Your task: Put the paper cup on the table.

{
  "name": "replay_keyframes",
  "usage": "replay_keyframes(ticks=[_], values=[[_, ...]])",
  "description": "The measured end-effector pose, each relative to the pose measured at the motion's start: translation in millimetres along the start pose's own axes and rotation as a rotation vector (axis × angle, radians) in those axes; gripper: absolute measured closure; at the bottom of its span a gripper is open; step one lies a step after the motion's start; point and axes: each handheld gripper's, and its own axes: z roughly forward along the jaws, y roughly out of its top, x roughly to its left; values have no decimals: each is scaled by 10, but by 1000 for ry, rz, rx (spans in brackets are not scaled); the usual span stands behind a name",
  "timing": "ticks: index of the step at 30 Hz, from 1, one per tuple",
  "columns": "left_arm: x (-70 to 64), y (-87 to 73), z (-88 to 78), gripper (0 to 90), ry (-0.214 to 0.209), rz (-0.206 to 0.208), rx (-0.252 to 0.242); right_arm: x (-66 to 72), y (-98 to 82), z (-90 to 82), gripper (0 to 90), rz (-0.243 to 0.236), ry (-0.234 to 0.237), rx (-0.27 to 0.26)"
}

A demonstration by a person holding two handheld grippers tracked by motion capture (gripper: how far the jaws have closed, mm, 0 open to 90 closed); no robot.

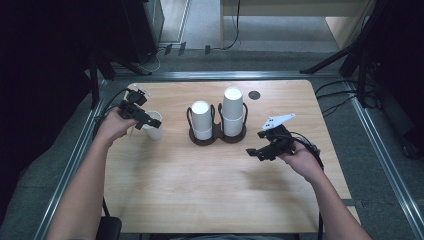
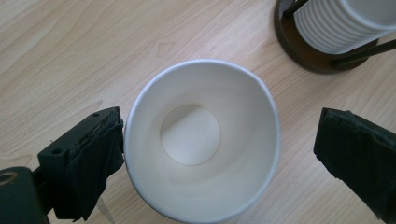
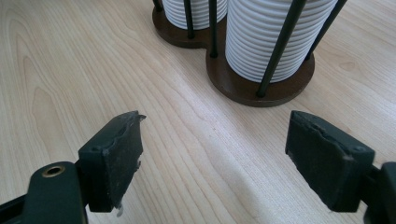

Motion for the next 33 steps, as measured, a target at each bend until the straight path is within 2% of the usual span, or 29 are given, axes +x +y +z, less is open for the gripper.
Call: replay_keyframes(ticks=[4,12,18,20,25,26,30,33], values=[[-38,7,-55,19,-12,6,-25,-3,-8,3,188,-4,3,9],[-86,15,-173,19,6,13,-68,3,-8,-1,189,-11,3,11],[-135,0,-317,19,6,4,-102,0,-12,-5,188,-9,1,12],[-165,-10,-368,19,18,8,-113,2,-14,-4,189,-11,2,12],[-259,-40,-456,19,0,15,-144,0,-15,-5,188,-9,-2,8],[-287,-47,-462,19,-15,13,-151,0,-17,-4,189,-7,-2,6],[-361,-73,-452,19,-43,13,-186,8,-36,-4,188,-9,-6,13],[-435,-91,-394,19,-56,28,-187,4,-34,-15,189,-4,-5,4]])
